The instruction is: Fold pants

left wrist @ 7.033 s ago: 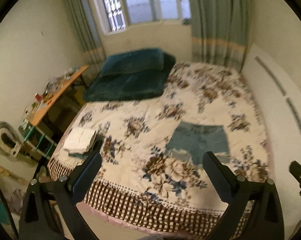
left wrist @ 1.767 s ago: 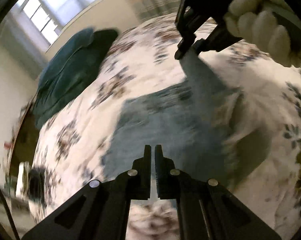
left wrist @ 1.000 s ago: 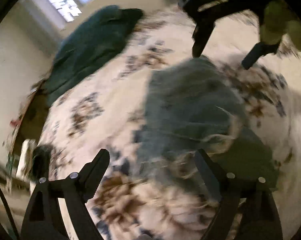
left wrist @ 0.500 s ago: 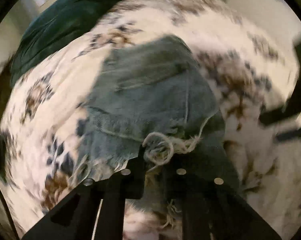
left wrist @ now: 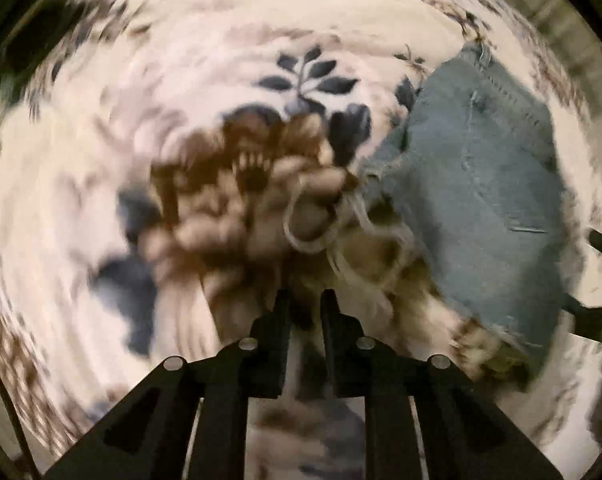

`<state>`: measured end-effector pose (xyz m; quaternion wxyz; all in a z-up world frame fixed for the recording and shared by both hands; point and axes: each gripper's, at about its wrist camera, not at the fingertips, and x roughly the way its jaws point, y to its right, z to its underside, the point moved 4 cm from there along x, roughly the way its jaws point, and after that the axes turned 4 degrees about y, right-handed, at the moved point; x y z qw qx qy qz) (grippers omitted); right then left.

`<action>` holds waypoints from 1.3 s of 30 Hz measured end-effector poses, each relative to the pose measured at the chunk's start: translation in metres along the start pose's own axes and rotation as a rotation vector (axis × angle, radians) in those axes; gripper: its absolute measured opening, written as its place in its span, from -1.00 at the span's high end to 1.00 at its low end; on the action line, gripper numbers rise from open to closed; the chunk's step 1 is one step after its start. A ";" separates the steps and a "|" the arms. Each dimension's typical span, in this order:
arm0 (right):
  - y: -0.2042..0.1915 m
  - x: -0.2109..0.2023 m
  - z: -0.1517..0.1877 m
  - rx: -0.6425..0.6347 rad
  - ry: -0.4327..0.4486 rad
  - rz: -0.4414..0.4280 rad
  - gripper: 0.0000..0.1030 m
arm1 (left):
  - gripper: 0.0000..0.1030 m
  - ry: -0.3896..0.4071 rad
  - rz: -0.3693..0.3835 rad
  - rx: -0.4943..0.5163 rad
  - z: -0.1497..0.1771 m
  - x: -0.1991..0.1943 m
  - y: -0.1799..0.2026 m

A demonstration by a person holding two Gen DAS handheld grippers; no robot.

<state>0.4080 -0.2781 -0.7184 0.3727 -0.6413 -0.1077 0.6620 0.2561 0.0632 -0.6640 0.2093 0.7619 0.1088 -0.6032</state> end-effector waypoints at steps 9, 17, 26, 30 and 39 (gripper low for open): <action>-0.023 0.005 -0.032 -0.024 0.007 -0.017 -0.85 | 0.45 0.210 -0.082 0.386 0.048 -0.026 0.144; 0.030 -0.066 -0.044 -0.026 0.083 0.149 -0.84 | 0.39 0.412 -0.318 1.052 0.119 0.008 0.256; 0.075 -0.102 -0.056 0.039 0.128 0.144 -0.85 | 0.37 0.297 -0.528 1.047 0.086 0.073 0.243; 0.062 -0.084 -0.057 0.017 0.103 0.112 -0.85 | 0.48 0.304 -0.474 1.057 0.079 0.070 0.231; -0.024 0.022 -0.114 -0.063 -0.039 -0.134 -0.84 | 0.77 0.356 -0.409 1.125 0.086 0.058 0.229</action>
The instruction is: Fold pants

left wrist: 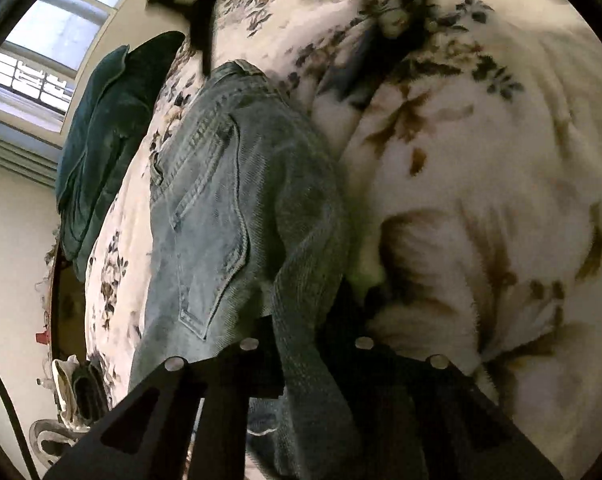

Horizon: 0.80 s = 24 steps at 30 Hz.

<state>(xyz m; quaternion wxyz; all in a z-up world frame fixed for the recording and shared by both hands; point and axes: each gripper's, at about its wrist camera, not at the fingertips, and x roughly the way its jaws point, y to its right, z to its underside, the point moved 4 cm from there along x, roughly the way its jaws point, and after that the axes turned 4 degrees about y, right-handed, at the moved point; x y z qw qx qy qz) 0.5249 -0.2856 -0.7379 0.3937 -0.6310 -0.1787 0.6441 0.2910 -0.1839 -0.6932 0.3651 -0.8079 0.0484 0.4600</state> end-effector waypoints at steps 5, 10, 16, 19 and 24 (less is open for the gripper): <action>-0.025 0.045 -0.026 -0.129 0.031 0.088 -0.08 | 0.80 0.051 0.012 0.045 0.005 -0.006 -0.004; -0.025 0.005 0.007 -0.082 0.149 0.019 0.23 | 0.81 0.140 0.038 0.147 0.028 -0.033 -0.021; 0.010 -0.048 0.093 0.082 0.246 -0.034 0.27 | 0.75 0.278 0.090 0.340 0.082 -0.082 -0.029; 0.036 -0.038 0.121 0.122 0.179 0.018 0.00 | 0.51 0.324 0.014 0.380 0.105 -0.084 -0.024; 0.048 -0.033 0.139 0.053 0.154 0.109 -0.45 | -0.27 0.344 -0.092 0.165 0.129 -0.093 -0.039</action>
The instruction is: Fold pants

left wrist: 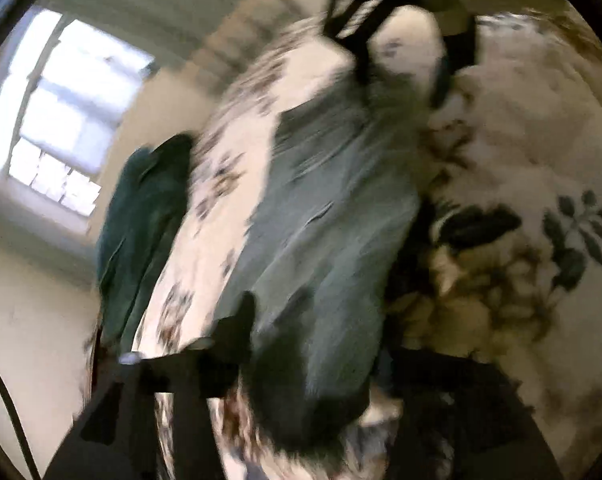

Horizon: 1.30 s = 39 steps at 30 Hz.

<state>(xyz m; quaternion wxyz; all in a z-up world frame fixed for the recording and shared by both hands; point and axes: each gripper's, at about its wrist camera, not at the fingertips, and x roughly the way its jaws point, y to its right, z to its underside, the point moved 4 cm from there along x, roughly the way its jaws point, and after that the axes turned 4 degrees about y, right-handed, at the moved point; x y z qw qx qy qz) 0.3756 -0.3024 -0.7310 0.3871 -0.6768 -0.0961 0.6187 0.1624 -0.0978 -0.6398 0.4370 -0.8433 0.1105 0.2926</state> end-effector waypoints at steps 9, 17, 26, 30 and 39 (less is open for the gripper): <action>0.010 -0.019 0.009 -0.006 0.016 -0.005 -0.47 | -0.48 -0.533 0.575 -1.288 0.062 0.015 -0.042; 0.030 -0.013 -0.008 0.136 0.050 -0.153 -0.47 | -0.48 -0.537 0.921 -2.165 0.072 0.050 -0.013; 0.032 0.022 -0.031 0.169 0.072 -0.214 -0.34 | -0.44 -0.527 0.827 -2.382 0.066 0.107 0.010; 0.030 0.014 -0.025 0.168 0.095 -0.223 0.07 | -0.23 -0.526 0.768 -2.448 0.075 0.112 0.008; 0.028 -0.039 0.044 0.235 0.125 -0.275 0.22 | 0.51 -0.370 0.711 -1.966 0.063 0.094 -0.075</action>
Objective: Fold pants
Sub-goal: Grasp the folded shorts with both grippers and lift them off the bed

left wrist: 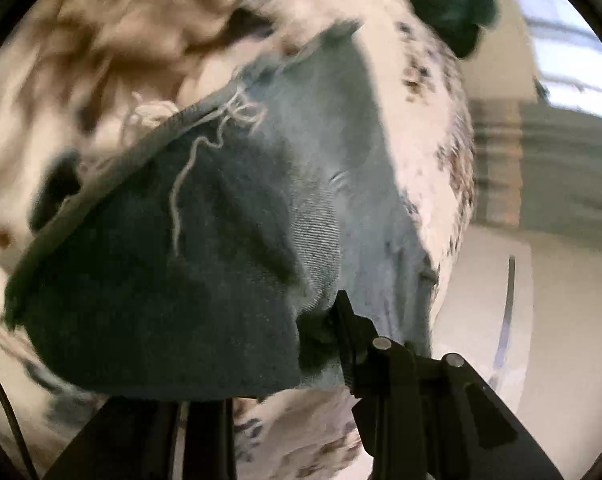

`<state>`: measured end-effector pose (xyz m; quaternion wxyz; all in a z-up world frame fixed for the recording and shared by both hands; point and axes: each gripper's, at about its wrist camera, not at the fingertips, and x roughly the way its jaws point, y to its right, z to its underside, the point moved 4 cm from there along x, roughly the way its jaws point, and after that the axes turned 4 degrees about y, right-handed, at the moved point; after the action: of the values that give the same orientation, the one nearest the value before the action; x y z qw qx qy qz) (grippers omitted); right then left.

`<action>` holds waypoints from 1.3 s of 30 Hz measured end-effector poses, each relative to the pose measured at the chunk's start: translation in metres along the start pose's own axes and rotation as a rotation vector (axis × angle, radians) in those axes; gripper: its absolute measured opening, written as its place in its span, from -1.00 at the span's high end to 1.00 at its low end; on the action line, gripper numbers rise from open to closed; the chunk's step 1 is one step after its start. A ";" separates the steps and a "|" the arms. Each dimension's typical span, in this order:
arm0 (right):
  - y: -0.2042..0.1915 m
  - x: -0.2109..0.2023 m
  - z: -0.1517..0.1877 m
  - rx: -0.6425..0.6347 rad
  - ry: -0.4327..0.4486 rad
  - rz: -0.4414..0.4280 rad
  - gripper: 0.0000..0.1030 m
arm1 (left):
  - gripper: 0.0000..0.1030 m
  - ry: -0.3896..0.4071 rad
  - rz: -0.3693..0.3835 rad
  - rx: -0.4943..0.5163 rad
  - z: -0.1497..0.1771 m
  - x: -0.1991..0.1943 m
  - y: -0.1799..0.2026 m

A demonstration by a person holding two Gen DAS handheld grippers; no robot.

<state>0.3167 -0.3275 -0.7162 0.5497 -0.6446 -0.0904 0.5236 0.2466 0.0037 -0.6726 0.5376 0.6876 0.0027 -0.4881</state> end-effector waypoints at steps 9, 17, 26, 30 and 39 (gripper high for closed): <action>0.050 0.019 0.009 0.024 -0.025 0.038 -0.38 | 0.36 0.006 -0.011 -0.149 -0.025 0.033 -0.058; 0.032 0.021 0.011 0.014 0.076 0.041 0.16 | 0.77 0.052 -0.093 -0.025 -0.029 0.018 -0.006; -0.064 -0.042 0.076 0.020 0.092 -0.012 0.33 | 0.80 0.019 -0.085 0.126 -0.066 -0.083 0.069; -0.129 -0.051 0.108 0.005 0.099 -0.054 0.33 | 0.80 0.025 -0.073 0.160 -0.094 -0.135 0.092; -0.287 0.008 0.221 -0.065 0.110 -0.123 0.33 | 0.80 0.046 0.017 0.132 -0.234 -0.276 0.090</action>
<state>0.2804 -0.0772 -0.4567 0.5639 -0.6831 -0.1164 0.4493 0.3059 0.2831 -0.4333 0.4948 0.7326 -0.0231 -0.4669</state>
